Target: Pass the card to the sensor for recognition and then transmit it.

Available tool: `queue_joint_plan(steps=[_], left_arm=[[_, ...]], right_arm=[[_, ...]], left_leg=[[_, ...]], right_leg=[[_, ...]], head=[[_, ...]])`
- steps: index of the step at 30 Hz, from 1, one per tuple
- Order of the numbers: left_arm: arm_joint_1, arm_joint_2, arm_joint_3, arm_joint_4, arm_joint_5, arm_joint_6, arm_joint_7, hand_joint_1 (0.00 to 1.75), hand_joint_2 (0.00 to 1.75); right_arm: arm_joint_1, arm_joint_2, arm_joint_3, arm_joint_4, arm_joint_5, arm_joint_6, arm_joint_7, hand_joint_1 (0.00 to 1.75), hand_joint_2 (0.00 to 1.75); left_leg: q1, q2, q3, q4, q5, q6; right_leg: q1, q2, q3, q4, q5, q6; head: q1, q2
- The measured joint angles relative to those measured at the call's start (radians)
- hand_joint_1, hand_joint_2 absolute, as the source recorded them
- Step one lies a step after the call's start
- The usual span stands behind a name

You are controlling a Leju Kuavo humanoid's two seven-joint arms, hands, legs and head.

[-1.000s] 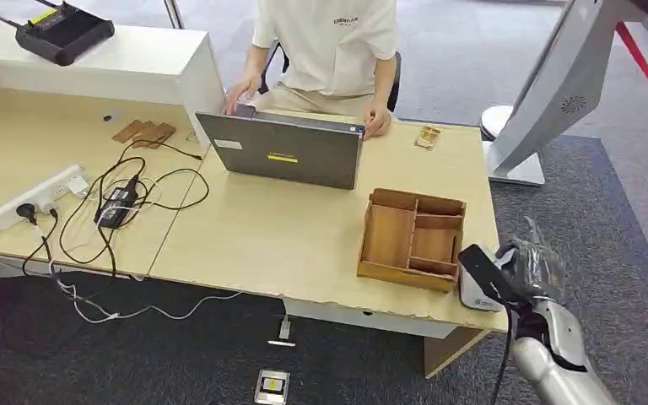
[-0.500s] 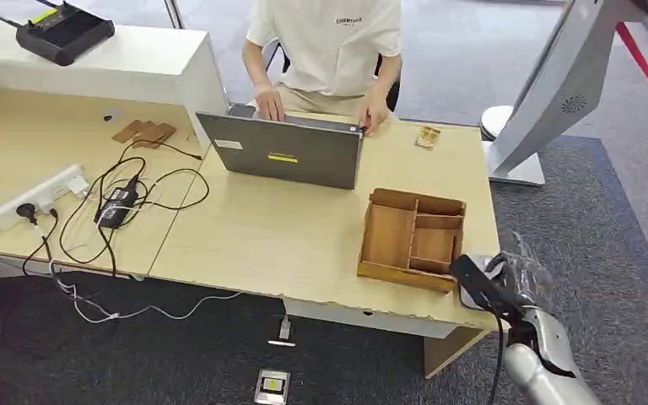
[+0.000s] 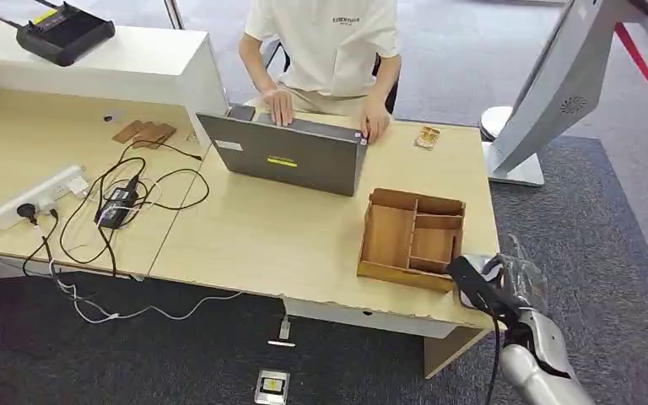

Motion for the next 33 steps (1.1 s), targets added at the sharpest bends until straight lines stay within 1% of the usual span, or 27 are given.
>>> queue_joint_plan(steps=[10, 17, 20, 24, 33], left_arm=[[-0.001, 0.000, 0.000, 0.000, -0.010, -0.001, 0.010, 0.00, 0.00], [-0.003, 0.000, 0.000, 0.000, -0.016, -0.001, 0.014, 0.00, 0.00], [-0.009, 0.000, -0.001, 0.000, -0.026, -0.001, 0.015, 0.00, 0.00], [-0.018, -0.002, -0.002, 0.000, -0.039, -0.001, 0.018, 0.00, 0.00], [-0.032, -0.005, -0.008, 0.000, -0.073, -0.012, 0.024, 0.00, 0.00]], right_arm=[[-0.004, 0.002, -0.002, 0.001, 0.013, -0.006, 0.000, 1.75, 1.75], [-0.025, 0.005, -0.001, -0.016, 0.042, 0.006, 0.000, 1.75, 1.75], [-0.039, 0.005, 0.002, -0.042, 0.053, 0.004, 0.000, 1.75, 1.75], [-0.060, 0.004, 0.008, -0.095, 0.075, 0.002, 0.019, 1.75, 1.75], [-0.101, -0.005, 0.016, -0.247, 0.128, 0.011, 0.042, 1.75, 1.75]], left_leg=[[0.000, 0.000, 0.000, 0.000, 0.000, 0.000], [0.000, 0.000, 0.000, 0.000, 0.000, 0.000], [0.000, 0.000, 0.000, 0.000, 0.000, 0.000], [0.000, 0.000, 0.000, 0.000, 0.000, 0.000], [0.000, 0.000, 0.000, 0.000, 0.000, 0.000]], right_leg=[[0.000, 0.000, 0.000, 0.000, 0.000, 0.000], [0.000, 0.000, 0.000, 0.000, 0.000, 0.000], [0.000, 0.000, 0.000, 0.000, 0.000, 0.000], [0.000, 0.000, 0.000, 0.000, 0.000, 0.000], [0.000, 0.000, 0.000, 0.000, 0.000, 0.000]], head=[[0.000, 0.000], [0.000, 0.000], [0.000, 0.000], [0.000, 0.000], [0.000, 0.000]])
